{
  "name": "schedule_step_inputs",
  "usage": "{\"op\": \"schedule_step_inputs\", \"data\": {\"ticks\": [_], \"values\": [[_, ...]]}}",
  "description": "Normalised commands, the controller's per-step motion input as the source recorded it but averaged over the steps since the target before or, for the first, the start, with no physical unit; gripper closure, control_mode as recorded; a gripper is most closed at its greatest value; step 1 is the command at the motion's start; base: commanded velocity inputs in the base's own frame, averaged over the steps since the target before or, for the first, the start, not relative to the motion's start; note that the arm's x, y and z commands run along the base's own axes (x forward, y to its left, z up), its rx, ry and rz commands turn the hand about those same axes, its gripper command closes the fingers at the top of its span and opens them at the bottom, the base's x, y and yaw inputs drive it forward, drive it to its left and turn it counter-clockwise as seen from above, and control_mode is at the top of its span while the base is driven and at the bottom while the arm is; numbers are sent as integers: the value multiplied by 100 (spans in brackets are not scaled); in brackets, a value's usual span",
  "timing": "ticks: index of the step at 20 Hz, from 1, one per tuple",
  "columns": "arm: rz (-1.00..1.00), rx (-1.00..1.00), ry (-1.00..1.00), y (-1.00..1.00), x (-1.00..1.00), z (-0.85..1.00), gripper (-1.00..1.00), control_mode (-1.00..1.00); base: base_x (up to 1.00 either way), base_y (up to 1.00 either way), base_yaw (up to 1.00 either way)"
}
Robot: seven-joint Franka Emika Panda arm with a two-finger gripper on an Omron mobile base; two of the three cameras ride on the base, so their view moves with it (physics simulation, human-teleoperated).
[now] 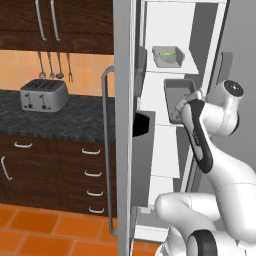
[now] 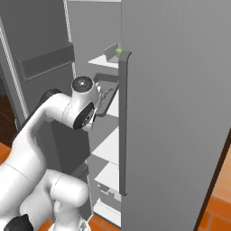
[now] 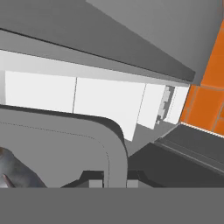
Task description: Take the meat container that has the fish and place it on the second highest rack of the freezer. Then take the vegetable container that has the lemon wedges and place it on the highest rack of the freezer.
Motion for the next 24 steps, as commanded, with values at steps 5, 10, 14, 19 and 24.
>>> {"op": "schedule_step_inputs", "data": {"ticks": [5,10,14,19,24], "values": [[-8,0,3,3,32,4,100,-100,0,0,0],[-1,0,9,0,37,7,100,-100,0,0,0],[0,0,0,0,49,-2,100,-100,0,0,0],[-1,0,0,0,57,-21,100,-100,0,0,0],[-1,0,0,0,58,-22,100,-100,0,0,0]]}}
